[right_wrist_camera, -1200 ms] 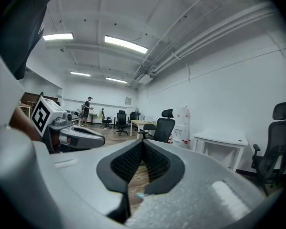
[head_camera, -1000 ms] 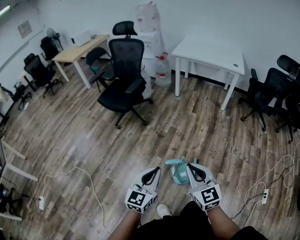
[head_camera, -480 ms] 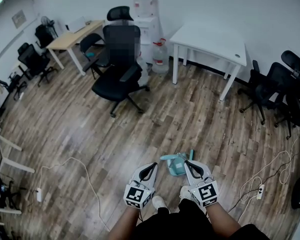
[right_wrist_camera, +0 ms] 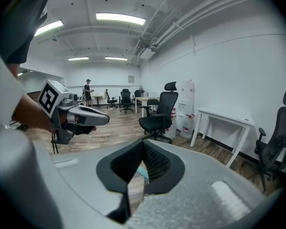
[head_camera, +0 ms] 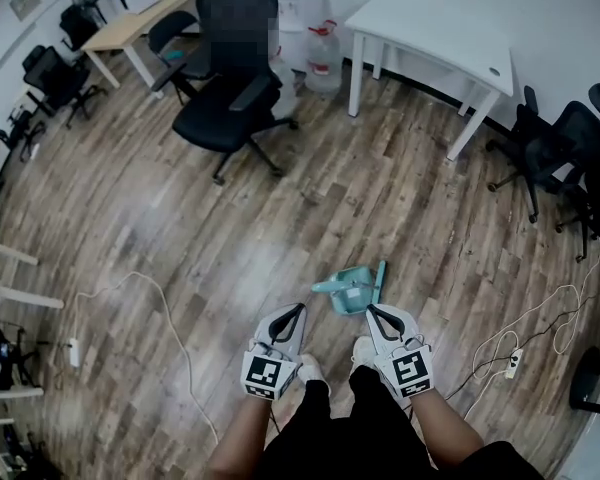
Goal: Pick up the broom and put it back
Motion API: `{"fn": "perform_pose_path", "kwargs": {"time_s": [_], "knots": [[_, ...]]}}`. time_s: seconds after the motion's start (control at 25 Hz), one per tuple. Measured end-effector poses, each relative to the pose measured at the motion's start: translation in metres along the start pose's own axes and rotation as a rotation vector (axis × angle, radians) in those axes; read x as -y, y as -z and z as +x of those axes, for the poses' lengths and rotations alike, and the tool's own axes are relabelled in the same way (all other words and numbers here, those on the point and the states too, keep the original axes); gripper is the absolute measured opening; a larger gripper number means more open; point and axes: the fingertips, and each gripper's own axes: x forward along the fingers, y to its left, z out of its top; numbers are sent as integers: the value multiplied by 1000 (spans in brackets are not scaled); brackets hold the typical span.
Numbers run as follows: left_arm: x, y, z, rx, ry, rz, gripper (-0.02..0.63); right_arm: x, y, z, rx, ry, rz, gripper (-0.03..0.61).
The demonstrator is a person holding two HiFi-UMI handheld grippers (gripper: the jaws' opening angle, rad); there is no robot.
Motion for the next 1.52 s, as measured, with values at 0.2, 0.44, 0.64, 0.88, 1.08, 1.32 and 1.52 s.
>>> {"fn": "perform_pose_path", "kwargs": {"time_s": [0.2,0.44,0.64,0.88,1.08,1.32,1.52], "knots": [[4,31,7,-60,-5,-13,18,-3,31,18,-58,-39,2,3],[-3,55,12,-109,-33,-15,18,-5,75,42,-159,-104,-22,5],[-21,72,13,-148,-83,-27,18,2,103,55,-227,-128,-55,54],[-13,86,17,-188,-75,-38,18,16,124,70,-279,-135,-138,133],[-10,96,18,-219,-80,-52,18,22,136,86,-322,-174,-205,172],[-7,99,21,-235,-81,-67,18,22,137,99,-321,-192,-205,172],[-10,98,24,-238,-83,-65,18,16,133,108,-307,-204,-271,172]]}}
